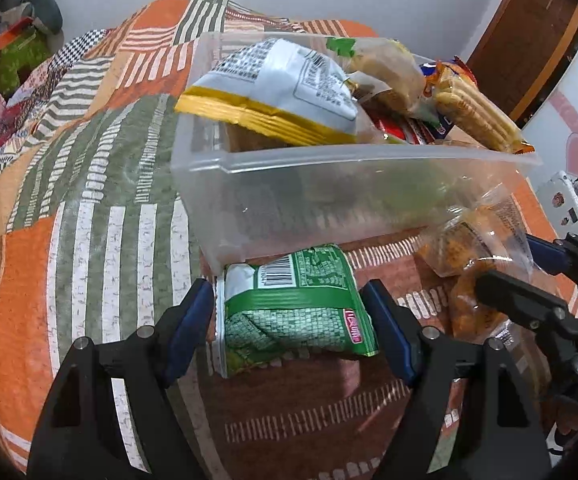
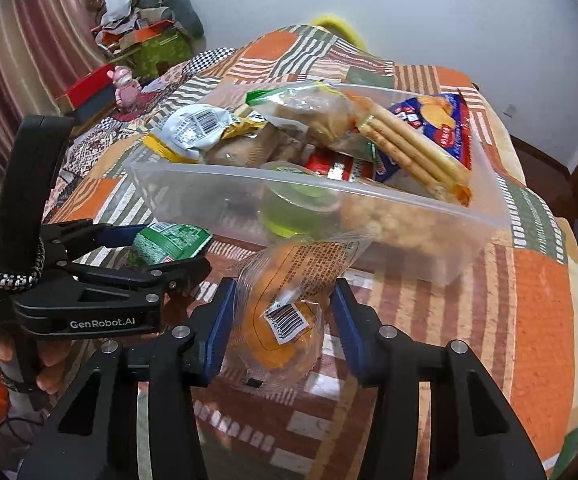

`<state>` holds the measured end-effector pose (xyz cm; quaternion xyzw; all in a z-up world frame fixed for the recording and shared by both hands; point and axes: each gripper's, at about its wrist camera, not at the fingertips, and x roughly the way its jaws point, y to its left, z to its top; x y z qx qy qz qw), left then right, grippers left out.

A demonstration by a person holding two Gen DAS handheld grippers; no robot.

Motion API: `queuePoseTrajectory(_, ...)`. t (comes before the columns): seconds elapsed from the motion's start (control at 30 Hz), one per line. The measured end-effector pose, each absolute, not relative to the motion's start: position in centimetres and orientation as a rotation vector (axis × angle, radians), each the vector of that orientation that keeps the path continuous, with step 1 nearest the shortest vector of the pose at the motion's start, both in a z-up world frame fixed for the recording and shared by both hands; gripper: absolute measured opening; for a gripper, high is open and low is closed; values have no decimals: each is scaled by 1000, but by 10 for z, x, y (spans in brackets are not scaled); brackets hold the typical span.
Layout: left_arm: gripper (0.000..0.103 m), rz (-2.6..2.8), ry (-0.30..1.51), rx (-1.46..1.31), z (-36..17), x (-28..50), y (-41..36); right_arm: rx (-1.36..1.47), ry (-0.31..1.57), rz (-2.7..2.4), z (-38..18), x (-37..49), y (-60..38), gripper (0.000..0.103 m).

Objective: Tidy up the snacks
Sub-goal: 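Grasp the green snack bag with left tool while right tool grasps bread bun, then lower green snack bag and bread bun into the clear box and release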

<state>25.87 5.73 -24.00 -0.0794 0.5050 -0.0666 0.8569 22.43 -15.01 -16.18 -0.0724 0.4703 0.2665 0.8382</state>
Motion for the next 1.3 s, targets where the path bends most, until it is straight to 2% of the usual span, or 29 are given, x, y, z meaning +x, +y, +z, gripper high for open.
queuePoseTrajectory(0.13,58,-147,1044,-142,-234,252,53,-137,995,560,-161,224,-153,44)
queuePoseTrajectory(0.3,49,-170,1031,-112,-222,237,48,-125,982,564,-158,223,-157,44)
queuePoseTrajectory(0.87,48,-201,843,-86,-138,222,33,-77,868,567,-114,220,-178,44)
queuePoseTrajectory(1.3,48,-172,775,-68,-116,260,30,-93,777,551,-95,260,-167,44)
